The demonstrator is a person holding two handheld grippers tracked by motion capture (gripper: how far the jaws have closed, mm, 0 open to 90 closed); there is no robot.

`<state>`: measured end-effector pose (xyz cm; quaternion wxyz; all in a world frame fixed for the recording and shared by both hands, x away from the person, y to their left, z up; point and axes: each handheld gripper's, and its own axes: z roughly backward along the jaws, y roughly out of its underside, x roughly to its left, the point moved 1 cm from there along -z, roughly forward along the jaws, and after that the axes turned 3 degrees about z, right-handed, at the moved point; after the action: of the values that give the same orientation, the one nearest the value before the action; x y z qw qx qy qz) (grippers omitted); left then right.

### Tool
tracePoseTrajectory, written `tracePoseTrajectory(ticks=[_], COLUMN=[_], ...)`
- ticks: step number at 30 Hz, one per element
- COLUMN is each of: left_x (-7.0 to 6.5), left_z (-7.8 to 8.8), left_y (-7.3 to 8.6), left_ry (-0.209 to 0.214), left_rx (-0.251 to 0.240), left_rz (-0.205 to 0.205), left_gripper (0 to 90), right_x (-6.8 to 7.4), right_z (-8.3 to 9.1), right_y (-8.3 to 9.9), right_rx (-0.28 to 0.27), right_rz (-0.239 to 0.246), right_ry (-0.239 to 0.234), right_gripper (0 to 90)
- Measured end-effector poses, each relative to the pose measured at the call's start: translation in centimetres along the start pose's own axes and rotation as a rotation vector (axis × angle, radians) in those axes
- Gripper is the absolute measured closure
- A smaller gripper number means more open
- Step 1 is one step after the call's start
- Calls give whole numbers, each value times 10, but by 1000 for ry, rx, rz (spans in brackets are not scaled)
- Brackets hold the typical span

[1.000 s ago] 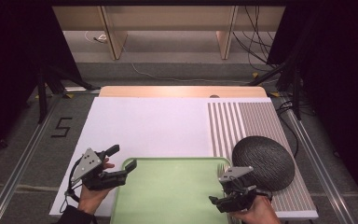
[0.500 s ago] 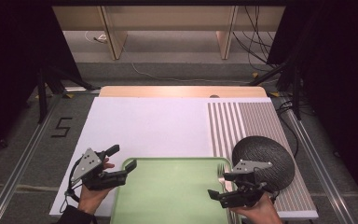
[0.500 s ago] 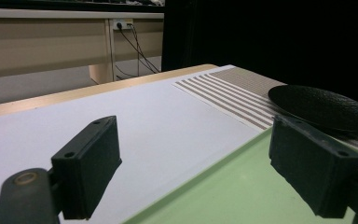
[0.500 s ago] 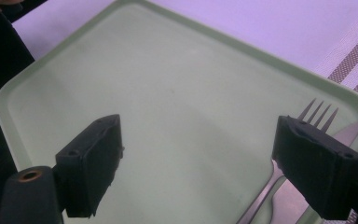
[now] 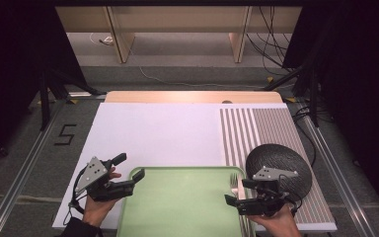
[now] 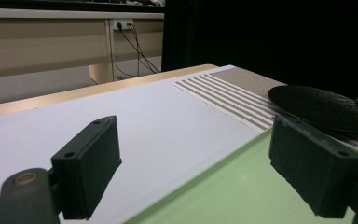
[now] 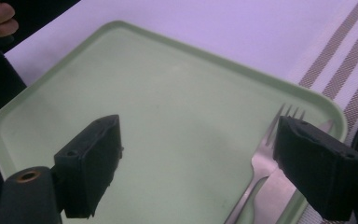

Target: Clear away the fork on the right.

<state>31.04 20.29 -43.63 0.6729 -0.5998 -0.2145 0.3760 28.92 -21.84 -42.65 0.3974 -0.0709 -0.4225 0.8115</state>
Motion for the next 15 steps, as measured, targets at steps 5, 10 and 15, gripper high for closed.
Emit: tracePoseTrajectory(ticks=[5, 10, 15], left_x=[1, 1, 1], left_z=[0, -1, -1], left_y=[0, 0, 0], left_ry=[-1, -1, -5], left_rx=[-1, 0, 0], left_rz=[4, 4, 8], left_gripper=[158, 158, 158], right_x=[-4, -8, -14], right_z=[4, 6, 11], right_y=[1, 3, 5], right_rx=[-16, -34, -56], right_rz=[-18, -46, -82], right_ry=[14, 18, 37], right_gripper=[164, 164, 164])
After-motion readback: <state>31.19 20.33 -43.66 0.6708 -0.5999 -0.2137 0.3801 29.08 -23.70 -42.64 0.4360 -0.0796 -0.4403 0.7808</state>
